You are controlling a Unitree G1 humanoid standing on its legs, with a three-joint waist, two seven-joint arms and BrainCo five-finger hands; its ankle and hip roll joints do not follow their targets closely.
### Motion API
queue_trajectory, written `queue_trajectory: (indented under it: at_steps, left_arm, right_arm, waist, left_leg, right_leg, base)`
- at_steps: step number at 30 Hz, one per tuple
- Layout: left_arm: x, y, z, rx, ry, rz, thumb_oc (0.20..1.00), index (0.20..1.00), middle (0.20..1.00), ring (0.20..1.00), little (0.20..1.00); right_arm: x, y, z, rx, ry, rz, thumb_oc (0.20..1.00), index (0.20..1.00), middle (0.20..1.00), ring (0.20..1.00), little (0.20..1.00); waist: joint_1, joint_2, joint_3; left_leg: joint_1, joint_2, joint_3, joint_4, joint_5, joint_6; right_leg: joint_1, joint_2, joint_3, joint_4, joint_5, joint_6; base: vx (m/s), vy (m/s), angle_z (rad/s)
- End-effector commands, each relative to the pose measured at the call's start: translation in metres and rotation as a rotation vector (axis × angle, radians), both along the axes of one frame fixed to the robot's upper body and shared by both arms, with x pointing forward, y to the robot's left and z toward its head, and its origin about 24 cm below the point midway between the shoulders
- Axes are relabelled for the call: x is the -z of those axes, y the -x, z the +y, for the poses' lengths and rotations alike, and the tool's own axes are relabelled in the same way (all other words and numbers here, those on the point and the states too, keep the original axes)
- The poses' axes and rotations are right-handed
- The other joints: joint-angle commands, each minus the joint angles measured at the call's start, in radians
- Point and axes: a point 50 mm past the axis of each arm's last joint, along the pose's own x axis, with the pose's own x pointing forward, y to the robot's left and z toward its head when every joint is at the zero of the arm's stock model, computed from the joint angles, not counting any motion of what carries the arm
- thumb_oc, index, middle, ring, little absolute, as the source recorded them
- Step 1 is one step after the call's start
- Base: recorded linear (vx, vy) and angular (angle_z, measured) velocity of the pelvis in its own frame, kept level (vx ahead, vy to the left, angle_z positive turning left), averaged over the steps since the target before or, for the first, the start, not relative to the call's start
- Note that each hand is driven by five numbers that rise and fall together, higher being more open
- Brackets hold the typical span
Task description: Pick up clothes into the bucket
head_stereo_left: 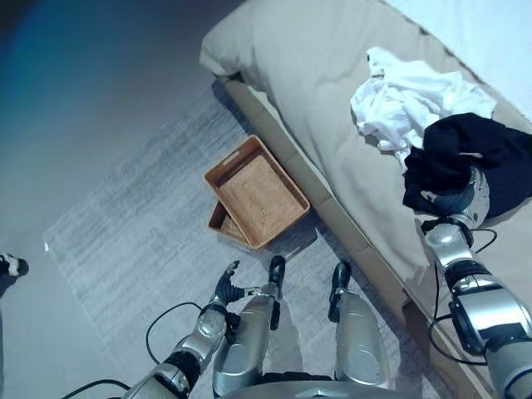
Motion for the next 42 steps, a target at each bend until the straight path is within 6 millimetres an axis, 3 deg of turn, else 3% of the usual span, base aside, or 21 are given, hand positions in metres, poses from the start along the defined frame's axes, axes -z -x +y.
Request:
queue_trajectory:
  at_steps: [1, 11, 12, 13, 25, 28, 29, 32, 33, 37, 42]
  left_arm:
    - [-0.002, 0.001, -0.009, -0.020, 0.053, -0.019, 1.000, 1.000, 1.000, 1.000, 1.000]
    - [-0.014, -0.012, -0.032, 0.018, 0.124, -0.052, 1.000, 1.000, 1.000, 1.000, 1.000]
    - [-0.016, -0.014, -0.034, 0.028, 0.135, -0.059, 1.000, 1.000, 1.000, 1.000, 1.000]
    - [-0.019, -0.015, -0.037, 0.035, 0.146, -0.068, 1.000, 1.000, 1.000, 1.000, 1.000]
    - [-0.032, -0.027, -0.044, 0.062, 0.172, -0.128, 1.000, 1.000, 1.000, 1.000, 1.000]
    - [-0.037, -0.029, -0.037, 0.047, 0.179, -0.159, 1.000, 1.000, 1.000, 1.000, 1.000]
    - [-0.036, -0.029, -0.029, 0.026, 0.173, -0.161, 1.000, 1.000, 1.000, 1.000, 1.000]
    - [-0.036, -0.028, -0.024, 0.015, 0.164, -0.163, 1.000, 1.000, 1.000, 1.000, 1.000]
    - [-0.035, -0.027, -0.017, -0.001, 0.155, -0.167, 1.000, 1.000, 1.000, 1.000, 1.000]
    - [-0.041, -0.027, -0.007, -0.027, 0.166, -0.204, 1.000, 1.000, 1.000, 1.000, 1.000]
    - [-0.068, -0.036, 0.008, -0.014, 0.180, -0.329, 1.000, 1.000, 1.000, 1.000, 1.000]
  right_arm:
    - [-0.018, 0.009, -0.029, 0.087, 0.091, 0.044, 1.000, 1.000, 1.000, 1.000, 1.000]
    - [-0.042, 0.019, -0.062, 0.197, 0.065, 0.116, 1.000, 1.000, 1.000, 1.000, 1.000]
    - [-0.045, 0.019, -0.064, 0.199, 0.055, 0.112, 0.511, 0.511, 0.511, 0.511, 0.511]
    - [-0.049, 0.019, -0.067, 0.204, 0.035, 0.096, 0.200, 0.200, 0.200, 0.200, 0.200]
    - [-0.096, -0.006, -0.052, 0.099, -0.018, -0.209, 0.200, 0.200, 0.200, 0.200, 0.200]
    - [-0.130, -0.015, -0.042, 0.037, 0.013, -0.370, 0.200, 0.200, 0.200, 0.200, 0.200]
    - [-0.153, -0.019, -0.035, -0.011, 0.036, -0.468, 0.200, 0.200, 0.200, 0.200, 0.200]
    - [-0.168, -0.018, -0.030, -0.030, 0.050, -0.547, 0.200, 0.200, 0.200, 0.200, 0.200]
    - [-0.188, -0.018, -0.020, -0.085, 0.089, -0.642, 0.200, 0.200, 0.200, 0.200, 0.200]
    - [-0.208, -0.013, -0.001, -0.175, 0.138, -0.764, 0.200, 0.200, 0.200, 0.200, 0.200]
    - [-0.225, -0.007, 0.024, -0.318, 0.149, -0.875, 0.200, 0.200, 0.200, 0.200, 0.200]
  waist:
    - [-0.010, -0.015, 0.003]
    - [-0.021, 0.024, 0.017]
    - [-0.022, 0.027, 0.017]
    - [-0.022, 0.031, 0.017]
    - [-0.046, 0.017, 0.017]
    - [-0.060, -0.007, 0.017]
    - [-0.067, -0.022, 0.017]
    - [-0.070, -0.035, 0.011]
    - [-0.074, -0.054, -0.008]
    - [-0.082, -0.081, -0.042]
    - [-0.077, -0.133, -0.102]
  left_leg:
    - [-0.035, -0.016, -0.024, 0.108, -0.054, 0.018]
    - [-0.149, -0.025, -0.038, 0.080, -0.002, 0.003]
    - [-0.154, -0.026, -0.039, 0.075, 0.003, 0.002]
    - [-0.156, -0.027, -0.039, 0.067, 0.008, 0.001]
    - [-0.085, -0.013, -0.047, -0.011, 0.035, 0.002]
    - [-0.035, -0.010, -0.041, -0.026, 0.034, -0.001]
    - [-0.008, -0.007, -0.035, -0.030, 0.032, -0.002]
    - [0.015, -0.003, -0.029, -0.035, 0.033, -0.004]
    - [0.034, 0.001, -0.018, -0.036, 0.023, -0.005]
    - [0.058, 0.005, 0.002, -0.039, 0.017, -0.002]
    - [0.111, 0.021, 0.047, -0.060, 0.001, 0.006]
  right_leg:
    - [0.027, -0.039, 0.011, 0.067, 0.006, 0.031]
    - [-0.120, -0.062, -0.002, 0.129, -0.013, 0.015]
    - [-0.129, -0.063, -0.004, 0.131, -0.014, 0.014]
    - [-0.134, -0.065, -0.006, 0.132, -0.015, 0.014]
    - [-0.076, -0.065, -0.014, 0.065, 0.010, 0.025]
    - [-0.017, -0.064, -0.015, 0.027, 0.030, 0.033]
    - [0.017, -0.062, -0.012, 0.007, 0.042, 0.038]
    - [0.052, -0.057, -0.013, -0.027, 0.065, 0.044]
    - [0.075, -0.055, -0.007, -0.045, 0.071, 0.048]
    - [0.108, -0.042, 0.006, -0.089, 0.099, 0.055]
    - [0.160, -0.008, 0.039, -0.173, 0.139, 0.071]
  base:
    - [-0.05, -0.058, 0.16]
    - [-0.02, -0.033, 0.11]
    - [-0.01, -0.023, 0.11]
    - [0.00, -0.025, 0.10]
    - [0.00, -0.004, 0.02]
    - [-0.02, 0.024, -0.01]
    - [-0.03, 0.037, -0.03]
    - [-0.01, 0.048, -0.04]
    - [0.00, 0.042, -0.10]
    - [0.02, 0.053, -0.13]
    - [0.02, 0.044, -0.27]
